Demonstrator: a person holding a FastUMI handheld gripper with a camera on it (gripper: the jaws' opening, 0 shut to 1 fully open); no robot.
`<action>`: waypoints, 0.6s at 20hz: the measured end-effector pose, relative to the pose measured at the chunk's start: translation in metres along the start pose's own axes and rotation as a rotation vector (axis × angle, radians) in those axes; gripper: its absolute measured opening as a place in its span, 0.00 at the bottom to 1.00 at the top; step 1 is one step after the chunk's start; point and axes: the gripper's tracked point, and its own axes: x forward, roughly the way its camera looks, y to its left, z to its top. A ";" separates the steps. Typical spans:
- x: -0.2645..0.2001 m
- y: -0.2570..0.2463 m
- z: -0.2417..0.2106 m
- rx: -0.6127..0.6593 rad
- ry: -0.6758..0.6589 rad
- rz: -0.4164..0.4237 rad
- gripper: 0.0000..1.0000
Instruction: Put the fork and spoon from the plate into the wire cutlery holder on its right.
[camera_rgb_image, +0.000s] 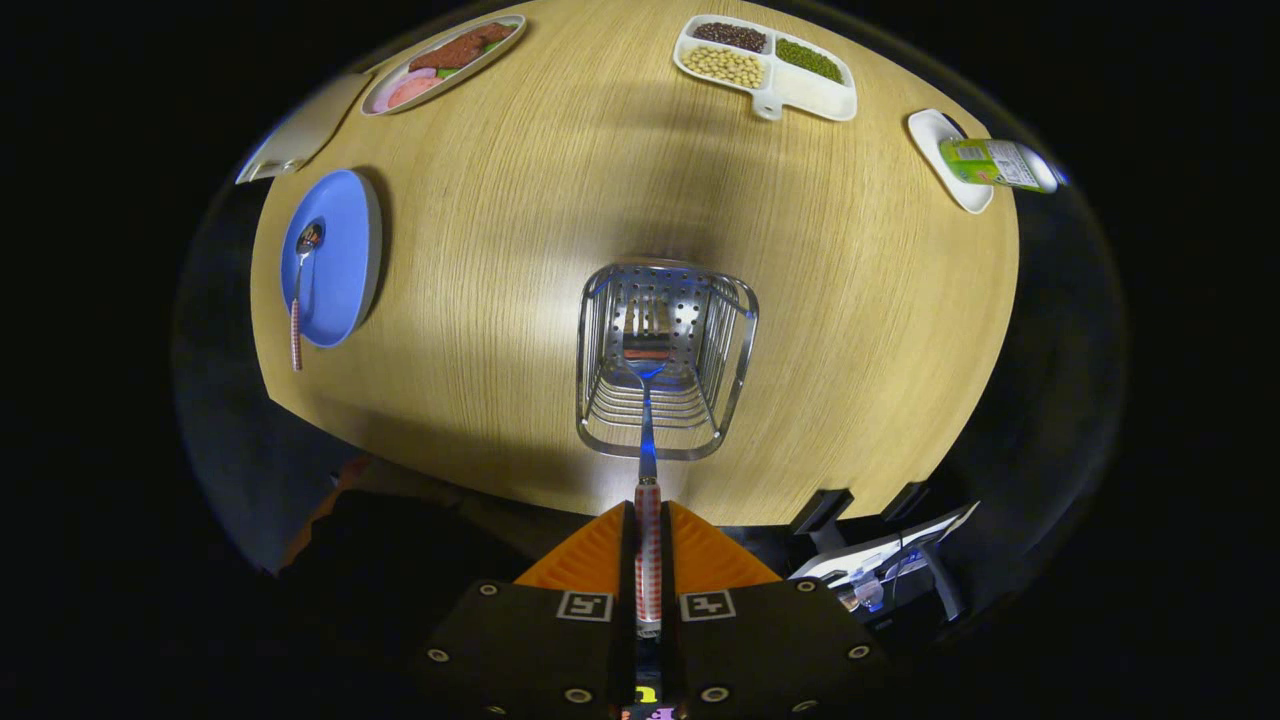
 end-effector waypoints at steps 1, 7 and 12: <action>0.000 0.001 0.007 0.014 -0.011 0.009 0.11; -0.012 0.004 0.032 0.052 -0.122 0.047 0.19; -0.046 0.008 0.054 0.097 -0.326 0.074 0.32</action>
